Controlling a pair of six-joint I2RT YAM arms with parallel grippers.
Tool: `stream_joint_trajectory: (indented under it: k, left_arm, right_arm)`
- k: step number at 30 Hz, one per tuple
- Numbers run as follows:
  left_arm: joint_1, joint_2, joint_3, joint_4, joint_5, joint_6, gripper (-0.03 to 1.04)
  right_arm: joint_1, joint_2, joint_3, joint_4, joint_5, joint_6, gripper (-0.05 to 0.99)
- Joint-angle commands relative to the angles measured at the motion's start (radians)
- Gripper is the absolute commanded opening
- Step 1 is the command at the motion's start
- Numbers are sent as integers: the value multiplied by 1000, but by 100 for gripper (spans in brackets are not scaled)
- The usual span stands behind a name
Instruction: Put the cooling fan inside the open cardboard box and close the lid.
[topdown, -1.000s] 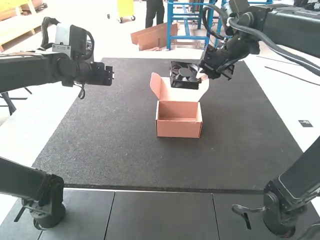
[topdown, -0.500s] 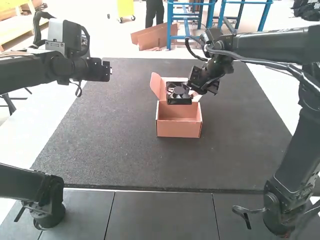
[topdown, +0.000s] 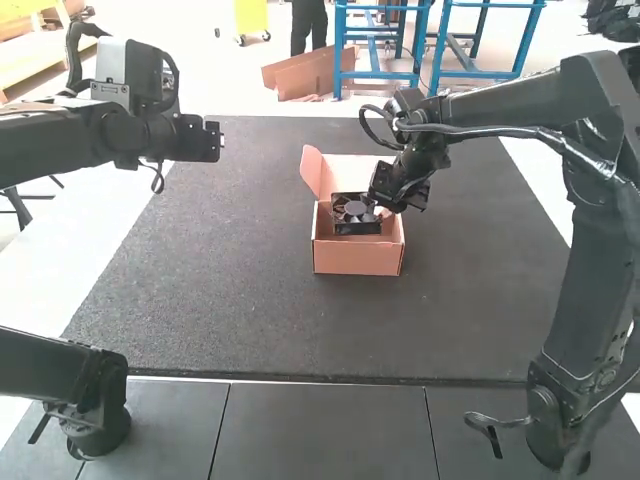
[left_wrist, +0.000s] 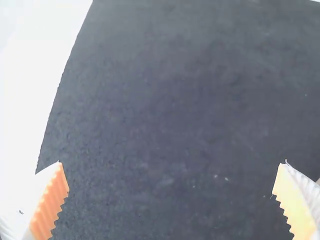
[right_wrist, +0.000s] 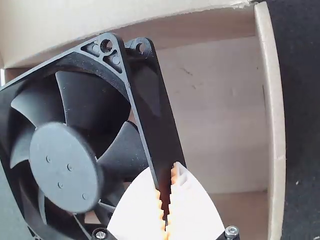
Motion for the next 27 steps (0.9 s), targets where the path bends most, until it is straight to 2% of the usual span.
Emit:
stream_joint_trajectory:
  k: [1,9,11,12,14,16,19,22,27]
  left_arm:
    - [5,-24,10,9,0,-8,97]
    - [5,-24,20,3,0,-10,97]
    - [5,-24,26,-2,0,-10,97]
    - [5,-24,30,-3,0,-11,97]
    - [5,-24,33,-5,0,-11,97]
    - [2,-24,34,-3,0,-11,97]
    - [-1,-21,39,3,0,-11,97]
    - [-1,-4,48,8,0,-11,97]
    - [-1,62,79,14,-4,-13,97]
  right_arm:
    - [25,10,-5,13,8,3,-1]
    - [51,34,-58,49,17,2,0]
    - [48,37,-59,64,15,6,13]
    - [48,37,-56,64,15,5,23]
    - [45,36,-41,69,5,0,50]
    - [43,34,-8,62,-11,-9,63]
    - [40,27,56,42,-81,-15,74]
    - [39,-6,136,7,-140,-20,80]
    - [-19,-84,180,3,-133,-101,90]
